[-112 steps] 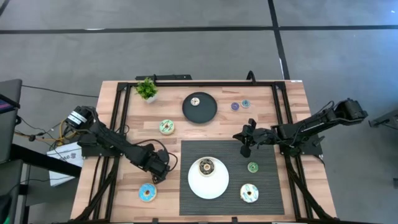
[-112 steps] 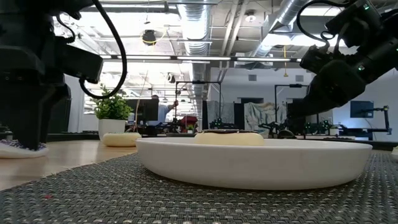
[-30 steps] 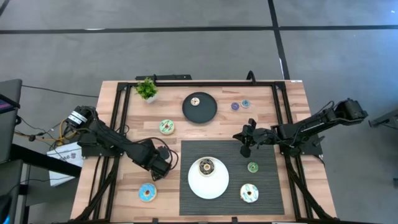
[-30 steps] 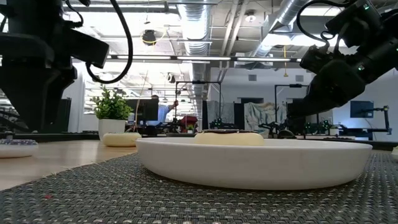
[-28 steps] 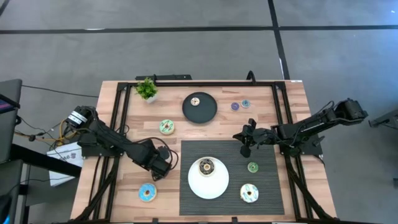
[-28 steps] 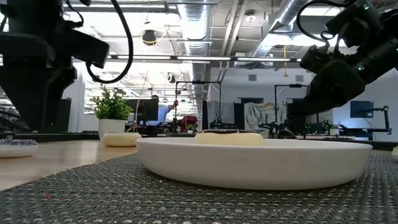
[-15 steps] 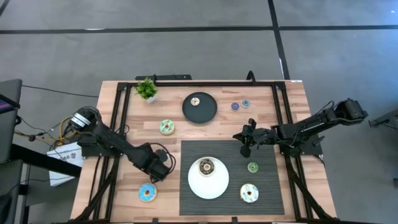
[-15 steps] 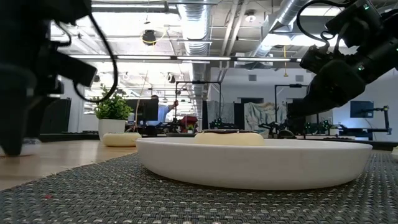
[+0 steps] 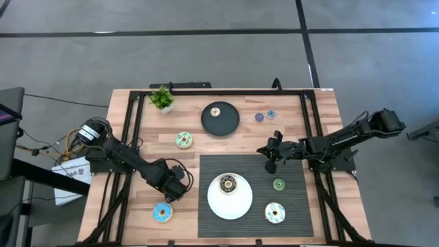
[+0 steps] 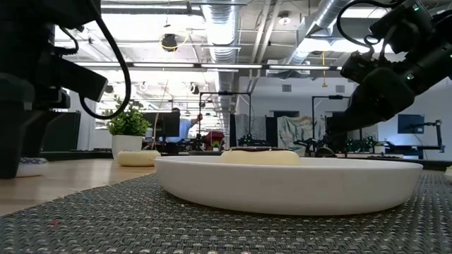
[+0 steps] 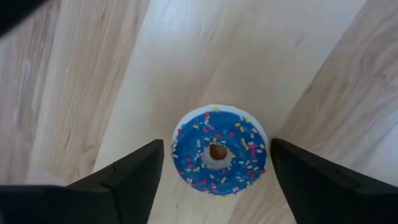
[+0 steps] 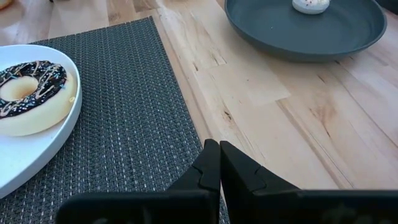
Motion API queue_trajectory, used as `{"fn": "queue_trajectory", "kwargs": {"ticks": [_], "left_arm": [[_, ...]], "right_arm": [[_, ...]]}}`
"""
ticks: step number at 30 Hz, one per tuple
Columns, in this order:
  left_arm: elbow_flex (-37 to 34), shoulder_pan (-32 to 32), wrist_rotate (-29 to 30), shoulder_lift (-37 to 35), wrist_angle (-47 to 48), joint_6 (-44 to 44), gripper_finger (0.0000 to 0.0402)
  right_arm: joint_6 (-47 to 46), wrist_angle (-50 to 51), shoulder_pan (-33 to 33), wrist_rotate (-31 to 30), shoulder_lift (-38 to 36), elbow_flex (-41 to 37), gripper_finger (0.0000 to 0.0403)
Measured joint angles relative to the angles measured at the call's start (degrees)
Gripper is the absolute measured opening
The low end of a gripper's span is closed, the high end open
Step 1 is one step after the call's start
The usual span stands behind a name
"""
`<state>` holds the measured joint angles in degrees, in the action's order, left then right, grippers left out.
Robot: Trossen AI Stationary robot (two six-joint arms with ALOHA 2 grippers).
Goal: Pick & Place donuts
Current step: Put the small blue donut on the black plate
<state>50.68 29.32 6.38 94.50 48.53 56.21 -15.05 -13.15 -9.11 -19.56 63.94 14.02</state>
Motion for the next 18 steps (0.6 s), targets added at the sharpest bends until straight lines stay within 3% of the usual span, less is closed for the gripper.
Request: {"fn": "queue_trajectory", "kwargs": {"ticks": [10, 18], "left_arm": [[0.0, 0.0, 0.1, 0.0, 0.0, 0.0, 0.022], [0.0, 0.0, 0.3, 0.0, 0.3, 0.0, 0.0209]], "right_arm": [[0.0, 0.0, 0.0, 0.0, 0.0, 0.0, 0.0001], [0.0, 0.0, 0.0, 0.0, 0.0, 0.0, 0.0001]]}}
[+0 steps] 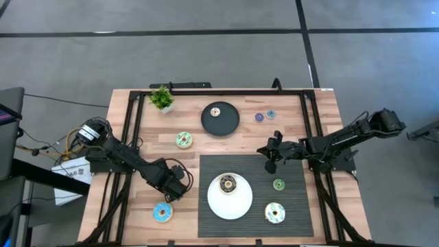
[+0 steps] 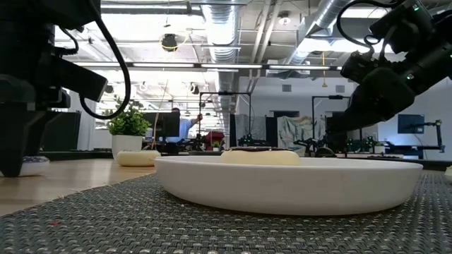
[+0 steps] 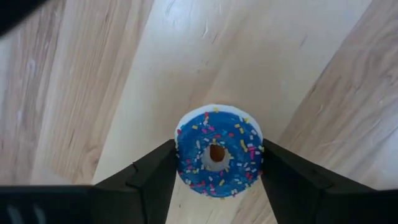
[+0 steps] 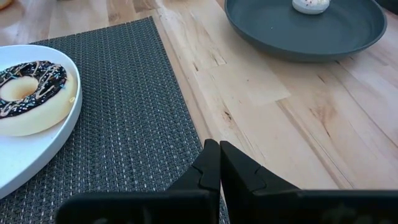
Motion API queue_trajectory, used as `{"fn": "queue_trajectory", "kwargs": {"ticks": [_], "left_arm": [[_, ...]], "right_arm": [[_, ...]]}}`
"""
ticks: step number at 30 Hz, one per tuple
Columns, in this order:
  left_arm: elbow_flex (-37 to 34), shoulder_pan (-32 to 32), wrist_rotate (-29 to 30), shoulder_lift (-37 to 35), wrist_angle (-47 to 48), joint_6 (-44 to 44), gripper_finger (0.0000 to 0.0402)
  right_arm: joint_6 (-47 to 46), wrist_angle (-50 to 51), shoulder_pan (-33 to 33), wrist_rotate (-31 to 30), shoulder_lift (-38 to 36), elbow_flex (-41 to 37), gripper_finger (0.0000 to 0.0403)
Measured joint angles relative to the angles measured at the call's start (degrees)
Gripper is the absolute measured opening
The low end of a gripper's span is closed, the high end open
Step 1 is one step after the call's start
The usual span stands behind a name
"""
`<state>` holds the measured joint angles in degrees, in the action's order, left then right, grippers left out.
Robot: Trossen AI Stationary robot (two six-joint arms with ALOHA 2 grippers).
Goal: Pick & Place donuts
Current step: Put the small blue donut on the black plate
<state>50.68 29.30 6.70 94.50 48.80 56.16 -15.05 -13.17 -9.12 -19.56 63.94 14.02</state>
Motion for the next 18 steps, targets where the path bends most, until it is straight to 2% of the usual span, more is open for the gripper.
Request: {"fn": "queue_trajectory", "kwargs": {"ticks": [9, 14, 18], "left_arm": [[0.0, -2.4, 0.4, -3.0, 2.0, -1.9, 0.0209], [0.7, -7.7, 4.0, -7.1, 1.9, -7.9, 0.0209], [3.9, -14.3, 7.8, -8.1, 1.8, -17.4, 0.0209]], "right_arm": [[0.0, 0.0, 0.0, 0.0, 0.0, 0.0, 0.0001], [0.0, 0.0, 0.0, 0.0, 0.0, 0.0, 0.0001], [0.0, 0.0, 0.0, 0.0, 0.0, 0.0, 0.0001]]}}
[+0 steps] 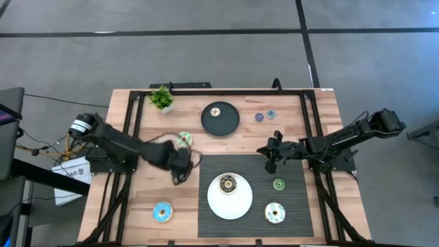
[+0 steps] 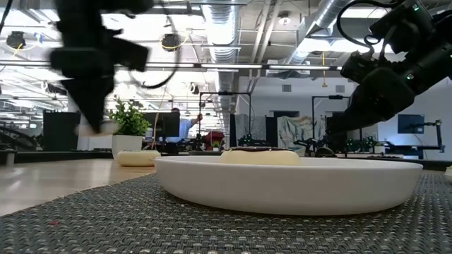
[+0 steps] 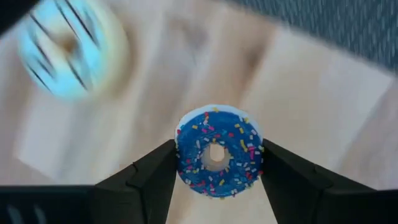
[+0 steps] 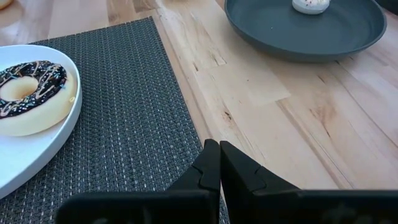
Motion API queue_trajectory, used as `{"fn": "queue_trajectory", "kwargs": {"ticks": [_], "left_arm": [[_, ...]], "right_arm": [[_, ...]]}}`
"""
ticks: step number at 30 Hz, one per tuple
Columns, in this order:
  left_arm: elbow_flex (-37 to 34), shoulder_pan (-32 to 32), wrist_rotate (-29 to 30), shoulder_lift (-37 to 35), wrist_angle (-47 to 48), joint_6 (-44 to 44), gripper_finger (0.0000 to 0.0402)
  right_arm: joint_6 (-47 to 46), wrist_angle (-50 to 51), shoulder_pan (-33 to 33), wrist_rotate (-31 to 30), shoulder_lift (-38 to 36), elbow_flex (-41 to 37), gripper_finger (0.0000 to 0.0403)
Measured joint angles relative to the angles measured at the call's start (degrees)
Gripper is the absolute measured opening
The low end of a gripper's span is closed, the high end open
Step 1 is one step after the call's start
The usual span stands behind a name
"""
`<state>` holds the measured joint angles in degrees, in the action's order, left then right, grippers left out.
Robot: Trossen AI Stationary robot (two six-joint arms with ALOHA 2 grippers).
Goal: Pick & Place donuts
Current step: Put the small blue donut on the black plate
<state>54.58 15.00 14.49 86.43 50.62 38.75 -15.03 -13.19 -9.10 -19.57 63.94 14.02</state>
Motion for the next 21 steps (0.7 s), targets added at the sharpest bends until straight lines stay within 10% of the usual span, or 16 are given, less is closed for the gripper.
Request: {"fn": "queue_trajectory", "kwargs": {"ticks": [21], "left_arm": [[24.7, -33.2, 0.9, 20.1, -16.3, -48.9, 0.0209]], "right_arm": [[0.0, -2.8, 0.0, 0.0, 0.0, 0.0, 0.0001]]}}
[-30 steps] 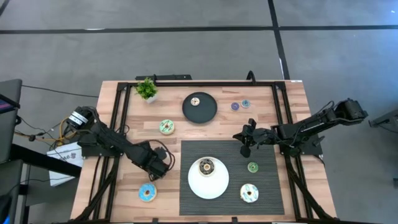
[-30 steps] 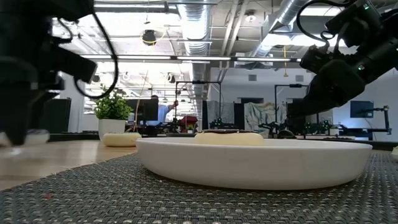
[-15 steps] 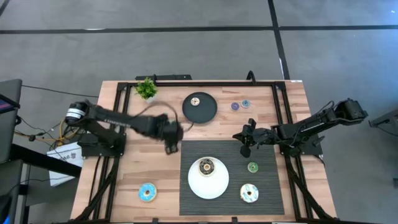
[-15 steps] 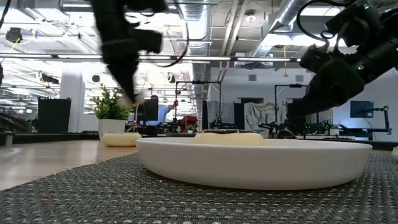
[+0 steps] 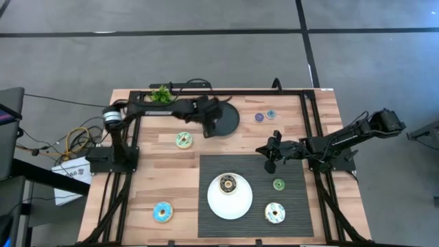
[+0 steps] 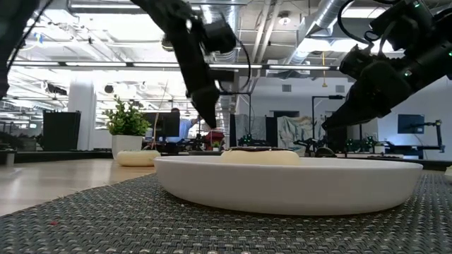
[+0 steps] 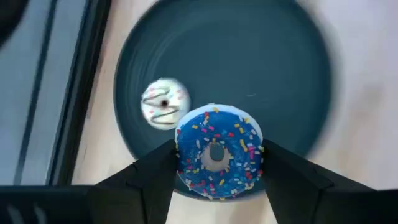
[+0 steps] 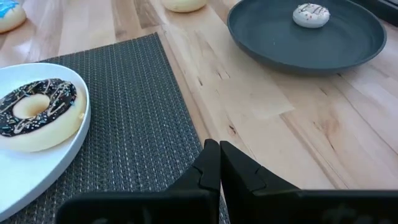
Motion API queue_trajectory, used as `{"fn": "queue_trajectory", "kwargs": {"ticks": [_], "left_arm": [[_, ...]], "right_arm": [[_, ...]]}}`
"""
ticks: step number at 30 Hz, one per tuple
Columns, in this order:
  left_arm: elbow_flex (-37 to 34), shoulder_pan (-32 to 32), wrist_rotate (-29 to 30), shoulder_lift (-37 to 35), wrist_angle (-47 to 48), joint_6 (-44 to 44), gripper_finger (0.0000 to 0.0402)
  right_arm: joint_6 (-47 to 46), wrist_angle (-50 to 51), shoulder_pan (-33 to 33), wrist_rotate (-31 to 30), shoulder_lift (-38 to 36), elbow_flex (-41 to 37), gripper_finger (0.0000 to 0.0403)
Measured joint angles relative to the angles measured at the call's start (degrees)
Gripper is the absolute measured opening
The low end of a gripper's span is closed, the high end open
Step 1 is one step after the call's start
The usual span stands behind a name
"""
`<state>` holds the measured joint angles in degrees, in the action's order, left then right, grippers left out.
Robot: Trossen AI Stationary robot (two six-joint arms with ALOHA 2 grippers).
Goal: Pick & Place donuts
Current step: Put the small blue donut on the black plate
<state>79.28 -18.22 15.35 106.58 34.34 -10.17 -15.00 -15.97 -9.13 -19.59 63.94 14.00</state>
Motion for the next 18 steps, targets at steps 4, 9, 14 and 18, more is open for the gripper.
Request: {"fn": "queue_trajectory", "kwargs": {"ticks": [4, 9, 14, 18], "left_arm": [[1.8, -4.0, -3.3, 5.8, -1.0, -0.7, 0.0209], [2.0, -7.3, -5.0, 9.4, -1.9, 0.8, 0.0209], [2.0, -8.2, -7.2, 9.8, -2.1, 2.3, 0.0209], [2.0, -8.1, -7.6, 9.8, -2.4, 2.4, 0.0209]], "right_arm": [[0.0, 0.1, 0.0, 0.0, 0.0, 0.0, 0.0001], [0.0, 0.4, 0.0, 0.0, 0.0, 0.0, 0.0001], [0.0, 0.5, 0.0, 0.0, 0.0, 0.0, 0.0001], [0.0, 0.5, 0.0, 0.0, 0.0, 0.0, 0.0001]]}}
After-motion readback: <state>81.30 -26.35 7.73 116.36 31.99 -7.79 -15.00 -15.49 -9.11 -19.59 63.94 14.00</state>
